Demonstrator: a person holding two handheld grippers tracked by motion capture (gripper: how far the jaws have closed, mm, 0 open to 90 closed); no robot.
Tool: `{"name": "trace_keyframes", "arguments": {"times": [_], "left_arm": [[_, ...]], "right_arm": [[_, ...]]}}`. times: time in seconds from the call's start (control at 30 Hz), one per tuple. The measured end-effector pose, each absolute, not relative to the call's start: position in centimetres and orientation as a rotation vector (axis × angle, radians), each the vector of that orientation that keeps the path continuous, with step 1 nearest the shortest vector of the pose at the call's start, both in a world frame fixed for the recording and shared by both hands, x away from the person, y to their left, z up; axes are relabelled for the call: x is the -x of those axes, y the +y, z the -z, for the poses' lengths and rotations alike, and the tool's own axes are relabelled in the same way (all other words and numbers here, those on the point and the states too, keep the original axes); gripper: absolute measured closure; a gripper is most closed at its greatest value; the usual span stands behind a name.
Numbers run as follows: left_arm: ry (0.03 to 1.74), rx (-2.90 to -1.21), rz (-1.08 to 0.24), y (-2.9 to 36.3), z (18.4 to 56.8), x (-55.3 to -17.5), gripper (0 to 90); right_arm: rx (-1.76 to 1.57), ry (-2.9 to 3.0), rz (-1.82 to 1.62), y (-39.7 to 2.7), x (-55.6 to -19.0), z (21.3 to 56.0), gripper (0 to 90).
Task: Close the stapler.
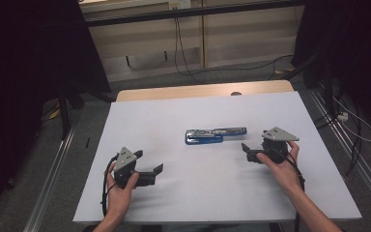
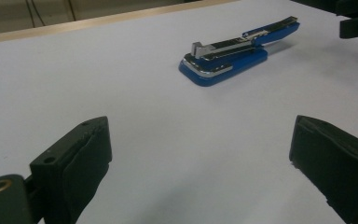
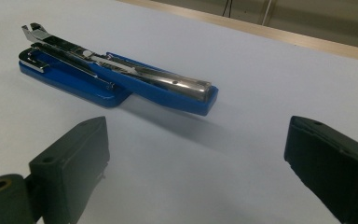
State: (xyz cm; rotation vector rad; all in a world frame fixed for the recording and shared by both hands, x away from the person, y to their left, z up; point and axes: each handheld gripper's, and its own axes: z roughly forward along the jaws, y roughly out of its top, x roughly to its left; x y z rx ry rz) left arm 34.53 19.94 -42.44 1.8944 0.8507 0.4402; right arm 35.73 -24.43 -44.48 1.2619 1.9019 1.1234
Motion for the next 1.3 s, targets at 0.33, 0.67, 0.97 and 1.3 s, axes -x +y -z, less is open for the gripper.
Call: {"name": "trace_keyframes", "arguments": {"times": [0.33, 0.67, 0.97, 1.3], "left_arm": [[0.869, -1.875, -0.347, 18.2, 42.8, -35.7, 6.6], [0.831, -1.9, -0.403, 16.2, 42.8, -37.2, 6.7], [0.789, -1.897, -0.401, 14.0, 42.4, -38.7, 6.5], [0.759, -1.947, -0.435, 11.3, 42.0, -39.8, 6.7]], "right_arm": [[-1.258, 1.931, -1.135, -24.1, -36.2, 44.9, 11.9], [-1.262, 1.9, -1.172, -24.3, -36.6, 44.7, 30.4], [-1.254, 1.929, -1.195, -24.5, -36.6, 44.7, 48.7], [-1.236, 1.934, -1.197, -24.6, -36.6, 44.5, 72.7]]}}
